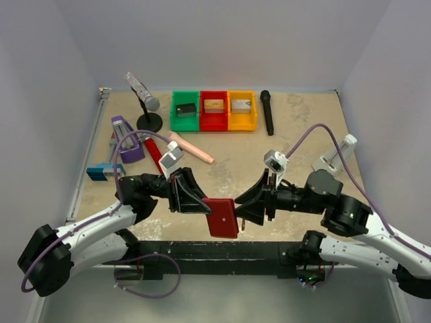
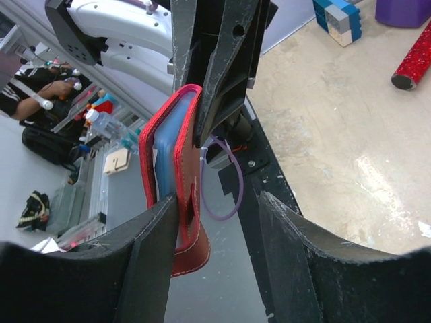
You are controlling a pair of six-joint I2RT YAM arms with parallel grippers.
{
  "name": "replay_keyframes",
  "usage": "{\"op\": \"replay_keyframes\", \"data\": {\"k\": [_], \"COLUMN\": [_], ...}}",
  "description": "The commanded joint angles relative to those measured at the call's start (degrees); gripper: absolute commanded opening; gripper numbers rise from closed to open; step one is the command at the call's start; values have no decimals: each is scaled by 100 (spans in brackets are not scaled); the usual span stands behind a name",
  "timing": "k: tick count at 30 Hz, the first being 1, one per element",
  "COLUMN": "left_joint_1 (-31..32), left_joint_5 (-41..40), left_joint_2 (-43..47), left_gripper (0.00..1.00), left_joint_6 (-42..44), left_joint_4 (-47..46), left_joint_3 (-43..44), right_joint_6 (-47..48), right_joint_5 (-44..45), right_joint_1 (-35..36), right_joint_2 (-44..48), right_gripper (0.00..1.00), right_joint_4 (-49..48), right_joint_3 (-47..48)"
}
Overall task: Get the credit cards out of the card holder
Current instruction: Open the card holder at the center of the board.
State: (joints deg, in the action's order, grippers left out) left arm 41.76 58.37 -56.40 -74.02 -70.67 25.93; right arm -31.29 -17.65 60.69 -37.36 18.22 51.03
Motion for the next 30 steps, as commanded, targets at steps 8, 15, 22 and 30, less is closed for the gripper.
{"op": "replay_keyframes", "data": {"k": [8, 15, 22, 30], "left_joint_1": [-1, -1, -1, -1], "left_joint_5": [-168, -186, -256, -1289], "left_joint_2": [-134, -161, 41, 1130], "left_gripper": [0, 0, 21, 63], "left_joint_6": [-104, -34, 413, 2134], "left_joint_4": [-1845, -1775, -950, 2210], "left_joint_3": [386, 325, 333, 281], "right_joint_6": [-9, 0, 17, 237], "right_joint_5": [-643, -784, -959, -495], "right_joint_1": [-22, -22, -22, -22], "right_joint_2": [-543, -720, -843, -790], "right_gripper": [54, 39, 10, 0], "right_joint_4": [-196, -152, -3, 805], "right_joint_3": [250, 355, 487, 891]}}
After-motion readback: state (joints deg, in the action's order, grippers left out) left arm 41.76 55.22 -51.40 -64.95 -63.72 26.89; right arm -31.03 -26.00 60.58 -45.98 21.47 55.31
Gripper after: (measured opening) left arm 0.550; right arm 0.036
